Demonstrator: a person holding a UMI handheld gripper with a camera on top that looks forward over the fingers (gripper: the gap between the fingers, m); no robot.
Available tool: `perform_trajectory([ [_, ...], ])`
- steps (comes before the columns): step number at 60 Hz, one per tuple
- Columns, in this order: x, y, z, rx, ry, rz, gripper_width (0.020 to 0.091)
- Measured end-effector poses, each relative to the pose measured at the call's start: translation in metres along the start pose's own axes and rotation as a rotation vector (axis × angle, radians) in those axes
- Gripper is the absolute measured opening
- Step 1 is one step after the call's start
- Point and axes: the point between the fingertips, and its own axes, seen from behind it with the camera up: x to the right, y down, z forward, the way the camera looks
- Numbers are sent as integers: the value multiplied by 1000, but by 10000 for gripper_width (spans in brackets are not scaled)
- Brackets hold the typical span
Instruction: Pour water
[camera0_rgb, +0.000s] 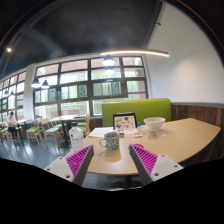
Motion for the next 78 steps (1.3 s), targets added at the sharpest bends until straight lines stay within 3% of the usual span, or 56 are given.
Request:
perform_trajectory([
  [18, -5, -5, 5, 41, -18, -29, 828],
  [30, -77, 25, 28, 66, -103, -112, 833],
  [38, -119, 39, 77, 76, -132, -195, 826],
  [45, -158, 43, 124, 66, -86, -197, 826],
  [63, -155, 38, 231, 52, 61, -55, 826],
  [66, -161, 46, 240, 31, 42, -3, 582],
  [67, -162, 48, 241, 30, 43, 14, 553],
  [70, -162, 40, 250, 59, 64, 23, 549],
  [77, -165, 51, 251, -1, 27, -16, 542],
  [78, -171, 50, 253, -9, 28, -17, 512],
])
